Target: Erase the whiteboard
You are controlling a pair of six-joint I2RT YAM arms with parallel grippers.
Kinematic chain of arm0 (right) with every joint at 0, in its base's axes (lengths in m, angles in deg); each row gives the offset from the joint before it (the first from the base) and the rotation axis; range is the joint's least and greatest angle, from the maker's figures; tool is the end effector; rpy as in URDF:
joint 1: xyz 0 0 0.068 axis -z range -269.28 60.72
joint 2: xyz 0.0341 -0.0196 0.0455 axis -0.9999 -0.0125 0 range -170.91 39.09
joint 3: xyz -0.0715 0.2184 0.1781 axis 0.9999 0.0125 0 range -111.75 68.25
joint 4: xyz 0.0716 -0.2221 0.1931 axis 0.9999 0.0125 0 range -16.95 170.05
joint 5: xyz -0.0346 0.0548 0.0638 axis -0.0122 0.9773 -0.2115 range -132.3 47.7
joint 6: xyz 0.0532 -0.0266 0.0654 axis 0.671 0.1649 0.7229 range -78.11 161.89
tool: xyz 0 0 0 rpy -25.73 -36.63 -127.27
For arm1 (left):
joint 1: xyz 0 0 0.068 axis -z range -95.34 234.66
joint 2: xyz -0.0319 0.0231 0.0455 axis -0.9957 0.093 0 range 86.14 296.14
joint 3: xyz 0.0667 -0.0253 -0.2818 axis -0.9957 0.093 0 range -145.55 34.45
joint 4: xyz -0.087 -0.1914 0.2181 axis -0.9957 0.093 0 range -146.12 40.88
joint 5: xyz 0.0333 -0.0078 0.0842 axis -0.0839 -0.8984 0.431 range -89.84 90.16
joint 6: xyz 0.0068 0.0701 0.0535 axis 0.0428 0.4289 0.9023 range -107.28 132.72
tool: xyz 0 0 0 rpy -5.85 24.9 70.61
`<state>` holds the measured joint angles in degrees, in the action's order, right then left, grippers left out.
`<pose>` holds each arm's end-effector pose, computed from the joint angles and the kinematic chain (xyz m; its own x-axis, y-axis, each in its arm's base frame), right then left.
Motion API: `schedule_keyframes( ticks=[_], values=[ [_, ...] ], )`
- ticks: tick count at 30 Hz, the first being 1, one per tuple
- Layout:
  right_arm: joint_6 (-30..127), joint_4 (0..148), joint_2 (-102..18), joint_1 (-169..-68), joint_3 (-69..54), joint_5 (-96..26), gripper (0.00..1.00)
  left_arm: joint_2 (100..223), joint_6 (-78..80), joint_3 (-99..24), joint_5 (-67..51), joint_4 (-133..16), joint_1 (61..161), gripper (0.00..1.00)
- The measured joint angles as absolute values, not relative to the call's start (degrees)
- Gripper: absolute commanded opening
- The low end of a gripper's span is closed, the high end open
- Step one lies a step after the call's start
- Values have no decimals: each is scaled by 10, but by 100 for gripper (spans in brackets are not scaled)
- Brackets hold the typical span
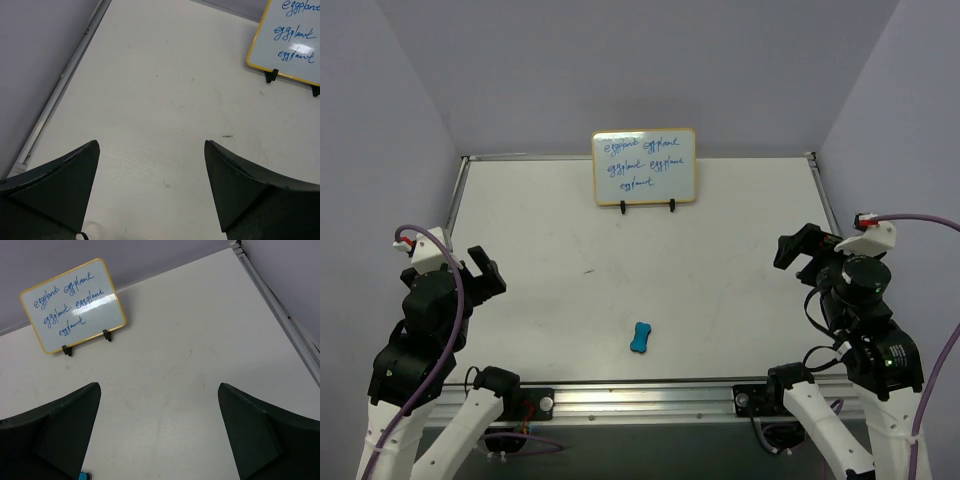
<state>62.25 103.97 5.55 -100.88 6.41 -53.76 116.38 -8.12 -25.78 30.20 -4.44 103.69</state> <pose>0.1612 0.0171 0.4524 -0.0429 0.3392 -0.9397 0.0131 0.9407 0.3390 0.1340 -0.0045 0.3996 -0.2705 -0.2326 -0.9342 -0.2715 0.9494 -0.1577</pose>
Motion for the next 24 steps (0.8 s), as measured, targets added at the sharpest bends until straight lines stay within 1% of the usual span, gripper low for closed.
schedule_keyframes(
  ticks=[8, 14, 19, 24],
  values=[
    [628, 1034, 70, -1009, 66, -544, 100, 1164, -82, -258, 302, -44, 1037, 94],
    [650, 983, 54, -1009, 109, -510, 100, 1164, -83, -258, 302, -44, 1037, 94],
    [679, 872, -17, -1009, 187, -457, 100, 1164, -83, -258, 302, -44, 1037, 94],
    [692, 731, -148, -1020, 251, -408, 97, 1171, -85, -256, 301, -45, 1037, 94]
  ],
)
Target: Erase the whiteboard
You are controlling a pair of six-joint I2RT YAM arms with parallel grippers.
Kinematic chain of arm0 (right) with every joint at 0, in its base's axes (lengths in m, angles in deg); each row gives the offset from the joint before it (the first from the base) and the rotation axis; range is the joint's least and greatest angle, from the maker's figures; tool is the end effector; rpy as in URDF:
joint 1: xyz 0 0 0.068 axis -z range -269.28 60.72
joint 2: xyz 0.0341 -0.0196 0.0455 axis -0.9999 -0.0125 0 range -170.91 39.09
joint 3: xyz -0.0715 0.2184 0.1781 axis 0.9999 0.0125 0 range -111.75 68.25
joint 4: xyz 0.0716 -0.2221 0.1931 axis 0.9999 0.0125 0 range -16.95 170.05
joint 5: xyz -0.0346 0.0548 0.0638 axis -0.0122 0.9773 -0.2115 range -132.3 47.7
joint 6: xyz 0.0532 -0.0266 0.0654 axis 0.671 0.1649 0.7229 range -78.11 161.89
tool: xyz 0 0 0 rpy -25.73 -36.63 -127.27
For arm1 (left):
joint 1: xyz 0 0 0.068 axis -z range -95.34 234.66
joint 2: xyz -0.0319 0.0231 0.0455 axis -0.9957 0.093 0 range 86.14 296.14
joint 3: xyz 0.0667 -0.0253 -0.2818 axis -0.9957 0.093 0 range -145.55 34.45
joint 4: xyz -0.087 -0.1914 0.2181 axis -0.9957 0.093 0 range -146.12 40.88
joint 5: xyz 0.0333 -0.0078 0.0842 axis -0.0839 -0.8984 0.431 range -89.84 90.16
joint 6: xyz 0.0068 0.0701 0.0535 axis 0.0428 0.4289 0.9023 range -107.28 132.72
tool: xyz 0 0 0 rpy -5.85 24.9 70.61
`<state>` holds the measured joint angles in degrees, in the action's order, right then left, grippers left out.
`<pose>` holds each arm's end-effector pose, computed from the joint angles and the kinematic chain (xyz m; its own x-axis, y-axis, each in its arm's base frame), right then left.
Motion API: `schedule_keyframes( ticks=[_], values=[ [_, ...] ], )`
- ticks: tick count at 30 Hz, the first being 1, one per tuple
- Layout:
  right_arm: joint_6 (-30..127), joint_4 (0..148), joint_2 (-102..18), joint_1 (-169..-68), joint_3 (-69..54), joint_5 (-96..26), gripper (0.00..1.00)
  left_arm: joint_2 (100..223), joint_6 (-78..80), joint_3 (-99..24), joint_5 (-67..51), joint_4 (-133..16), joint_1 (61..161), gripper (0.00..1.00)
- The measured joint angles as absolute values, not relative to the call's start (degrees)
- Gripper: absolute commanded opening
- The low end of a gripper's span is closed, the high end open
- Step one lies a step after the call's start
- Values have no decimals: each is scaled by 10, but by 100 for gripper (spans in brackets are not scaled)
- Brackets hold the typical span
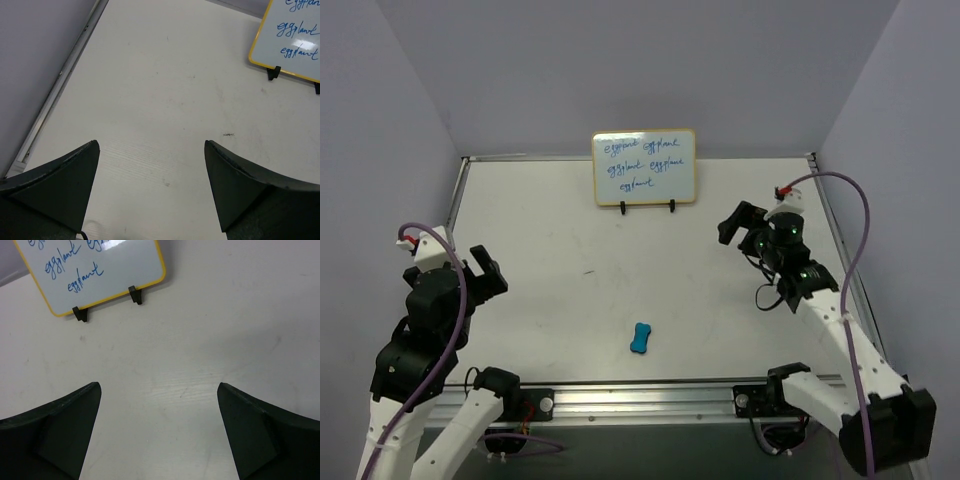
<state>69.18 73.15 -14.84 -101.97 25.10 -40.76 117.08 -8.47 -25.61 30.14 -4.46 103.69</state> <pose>0.2907 0.0676 0.3179 -0.2761 0.4076 -0.8704 -0.1336 0.8806 0.4547 0.1377 -0.0059 0.3972 -0.2823 -0.2339 -0.9304 -0.2745 0.9490 -0.1553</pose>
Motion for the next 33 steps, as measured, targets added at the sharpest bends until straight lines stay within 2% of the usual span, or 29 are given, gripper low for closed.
schedule_keyframes(
  ticks=[7, 9, 11, 17, 21, 33],
  values=[
    [647, 607, -405, -1118, 181, -442, 92, 1180, -87, -248, 301, -45, 1037, 94],
    [632, 591, -463, -1145, 141, -458, 80, 1187, -89, -247, 301, -45, 1037, 94],
    [622, 579, -522, -1162, 94, -464, 73, 1193, -90, -247, 301, -45, 1037, 94],
    [597, 568, -700, -1166, -57, -477, 68, 1195, -91, -244, 300, -45, 1037, 94],
    [582, 583, -763, -1166, -91, -489, 65, 1192, -91, -244, 299, -45, 1037, 94],
    [567, 609, -850, -1136, -153, -477, 53, 1192, -90, -241, 280, -49, 1038, 94]
  ],
)
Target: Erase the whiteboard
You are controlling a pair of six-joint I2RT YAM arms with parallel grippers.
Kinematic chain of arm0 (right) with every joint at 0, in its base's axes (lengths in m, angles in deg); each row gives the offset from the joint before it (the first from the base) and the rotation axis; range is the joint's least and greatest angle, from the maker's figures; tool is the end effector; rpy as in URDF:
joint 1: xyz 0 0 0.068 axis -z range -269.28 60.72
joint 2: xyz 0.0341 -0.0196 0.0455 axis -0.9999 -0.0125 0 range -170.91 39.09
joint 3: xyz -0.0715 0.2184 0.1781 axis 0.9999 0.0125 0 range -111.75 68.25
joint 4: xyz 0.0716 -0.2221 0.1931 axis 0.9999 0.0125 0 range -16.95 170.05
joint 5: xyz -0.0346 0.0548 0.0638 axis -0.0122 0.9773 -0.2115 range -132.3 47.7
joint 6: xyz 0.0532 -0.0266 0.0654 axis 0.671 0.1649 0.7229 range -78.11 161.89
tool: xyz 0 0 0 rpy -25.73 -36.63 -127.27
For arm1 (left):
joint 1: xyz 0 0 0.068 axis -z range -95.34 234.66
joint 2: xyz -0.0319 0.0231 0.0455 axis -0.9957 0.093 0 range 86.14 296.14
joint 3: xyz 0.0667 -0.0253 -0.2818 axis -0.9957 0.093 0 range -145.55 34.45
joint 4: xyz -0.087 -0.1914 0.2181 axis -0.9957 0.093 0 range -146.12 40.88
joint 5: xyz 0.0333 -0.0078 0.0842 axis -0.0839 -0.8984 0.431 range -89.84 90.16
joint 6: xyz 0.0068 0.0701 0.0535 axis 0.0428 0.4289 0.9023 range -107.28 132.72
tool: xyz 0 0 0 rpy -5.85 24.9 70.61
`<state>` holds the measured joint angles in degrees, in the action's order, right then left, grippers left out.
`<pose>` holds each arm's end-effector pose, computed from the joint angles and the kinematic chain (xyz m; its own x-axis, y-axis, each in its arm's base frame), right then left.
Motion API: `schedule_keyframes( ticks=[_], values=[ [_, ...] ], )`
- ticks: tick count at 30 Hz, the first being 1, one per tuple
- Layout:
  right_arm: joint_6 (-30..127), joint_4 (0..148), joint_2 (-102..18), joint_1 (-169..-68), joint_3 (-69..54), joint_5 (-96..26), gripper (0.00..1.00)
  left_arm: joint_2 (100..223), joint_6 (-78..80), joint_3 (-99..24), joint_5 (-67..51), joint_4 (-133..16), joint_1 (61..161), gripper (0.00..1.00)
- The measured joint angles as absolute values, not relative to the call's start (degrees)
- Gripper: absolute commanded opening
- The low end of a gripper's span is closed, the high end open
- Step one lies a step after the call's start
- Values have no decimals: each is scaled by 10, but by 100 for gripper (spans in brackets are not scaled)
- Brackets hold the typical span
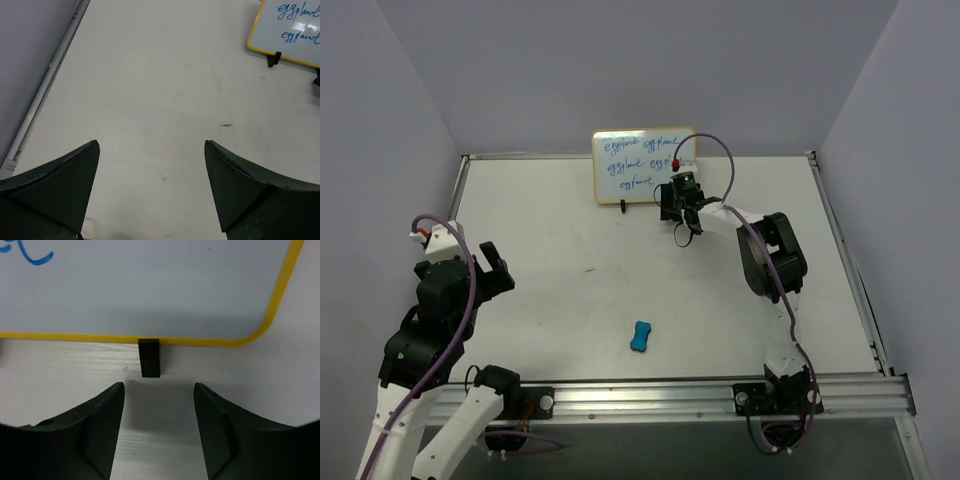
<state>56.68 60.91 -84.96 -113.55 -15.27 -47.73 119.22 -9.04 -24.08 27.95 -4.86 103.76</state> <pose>0.5233 0.2277 0.1331 -0.5042 0.0514 -0.8621 -0.2116 0.9604 0.1810 0.1515 -0.0136 0.3835 -0.3424 -0.2286 -0.9113 -0.2521 0.9567 -0.1453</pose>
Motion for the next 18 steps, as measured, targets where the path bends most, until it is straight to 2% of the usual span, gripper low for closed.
schedule_keyframes(
  ticks=[7, 18],
  values=[
    [554, 629, -894, -1127, -210, -474, 48, 1193, -89, -241, 269, -49, 1038, 94],
    [545, 643, -925, -1130, -258, -489, 29, 1201, -82, -241, 258, -54, 1038, 94]
  ],
)
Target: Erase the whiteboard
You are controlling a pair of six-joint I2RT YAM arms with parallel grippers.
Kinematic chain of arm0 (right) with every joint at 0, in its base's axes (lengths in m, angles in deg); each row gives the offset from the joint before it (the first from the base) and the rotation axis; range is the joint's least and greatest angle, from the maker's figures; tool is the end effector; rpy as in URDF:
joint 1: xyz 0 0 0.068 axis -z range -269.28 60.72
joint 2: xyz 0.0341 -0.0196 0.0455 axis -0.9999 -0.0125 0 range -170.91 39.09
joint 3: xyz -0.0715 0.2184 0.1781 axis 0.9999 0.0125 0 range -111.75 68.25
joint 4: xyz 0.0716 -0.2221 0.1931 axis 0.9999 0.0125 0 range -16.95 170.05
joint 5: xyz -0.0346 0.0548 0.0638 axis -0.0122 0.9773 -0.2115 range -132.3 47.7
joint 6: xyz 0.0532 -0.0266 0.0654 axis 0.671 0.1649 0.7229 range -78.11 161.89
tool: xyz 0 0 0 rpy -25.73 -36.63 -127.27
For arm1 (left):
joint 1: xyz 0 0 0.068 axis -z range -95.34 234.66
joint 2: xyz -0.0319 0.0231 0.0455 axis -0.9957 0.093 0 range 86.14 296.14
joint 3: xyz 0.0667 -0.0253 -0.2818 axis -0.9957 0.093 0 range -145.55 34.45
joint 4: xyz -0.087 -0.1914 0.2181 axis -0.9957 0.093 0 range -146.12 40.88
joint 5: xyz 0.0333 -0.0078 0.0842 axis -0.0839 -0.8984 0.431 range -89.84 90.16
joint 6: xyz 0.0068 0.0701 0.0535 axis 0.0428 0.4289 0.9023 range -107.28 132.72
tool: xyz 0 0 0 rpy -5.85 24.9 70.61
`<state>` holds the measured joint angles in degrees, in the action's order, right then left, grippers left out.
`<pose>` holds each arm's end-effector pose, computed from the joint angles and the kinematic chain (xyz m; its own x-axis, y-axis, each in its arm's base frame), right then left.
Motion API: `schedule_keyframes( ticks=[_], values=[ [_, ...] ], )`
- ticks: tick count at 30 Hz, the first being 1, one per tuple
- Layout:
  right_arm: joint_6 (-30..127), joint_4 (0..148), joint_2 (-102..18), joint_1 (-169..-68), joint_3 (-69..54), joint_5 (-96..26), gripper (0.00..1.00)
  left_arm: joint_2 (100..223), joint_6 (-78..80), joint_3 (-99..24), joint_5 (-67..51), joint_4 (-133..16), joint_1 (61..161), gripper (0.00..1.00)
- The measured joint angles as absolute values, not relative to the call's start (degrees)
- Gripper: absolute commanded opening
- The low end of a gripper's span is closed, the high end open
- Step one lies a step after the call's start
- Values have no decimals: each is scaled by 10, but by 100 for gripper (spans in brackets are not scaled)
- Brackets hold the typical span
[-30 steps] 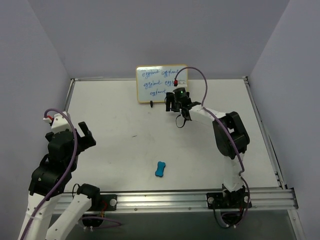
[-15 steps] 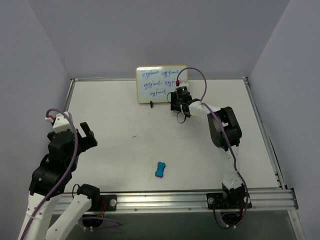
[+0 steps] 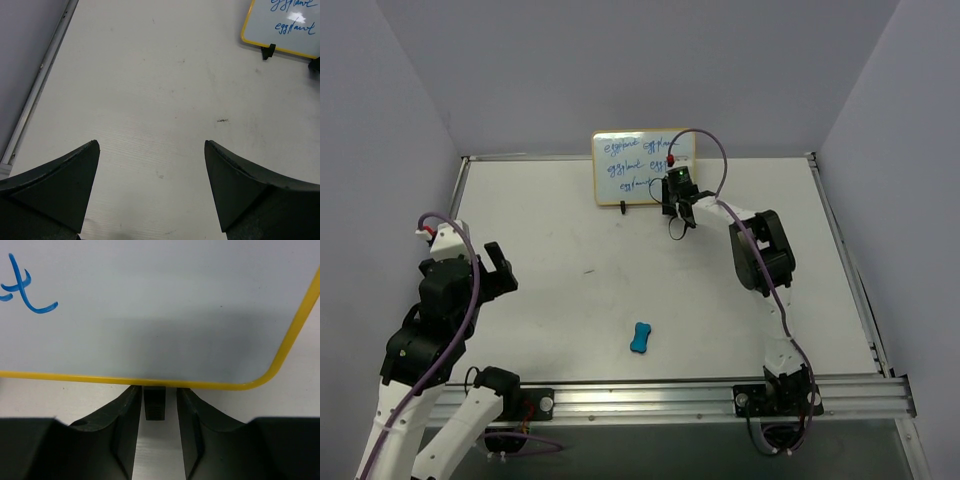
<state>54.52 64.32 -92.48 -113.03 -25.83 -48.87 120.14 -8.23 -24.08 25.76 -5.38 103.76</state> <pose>0.5588 0.2359 0.1235 -0.4971 0.0185 -0.8675 -0.2045 0.9691 0.1379 0.1564 -0.0181 0.3820 -0.3643 -0.2152 -0.9061 -0.2158 0.9660 -0.1426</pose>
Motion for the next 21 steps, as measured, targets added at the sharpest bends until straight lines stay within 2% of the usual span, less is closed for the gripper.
schedule_keyframes(
  ticks=[1, 6, 12, 21],
  values=[
    [545, 643, -925, -1131, -259, -491, 27, 1202, -81, -241, 257, -54, 1038, 94],
    [543, 639, -926, -1134, -258, -498, 0, 1202, -79, -241, 254, -58, 1038, 94],
    [545, 599, -911, -1138, -218, -506, 0, 1207, -78, -241, 250, -59, 1038, 94],
    [573, 553, -797, -1155, -37, -519, 0, 1222, -76, -241, 232, -70, 1037, 94]
  ],
)
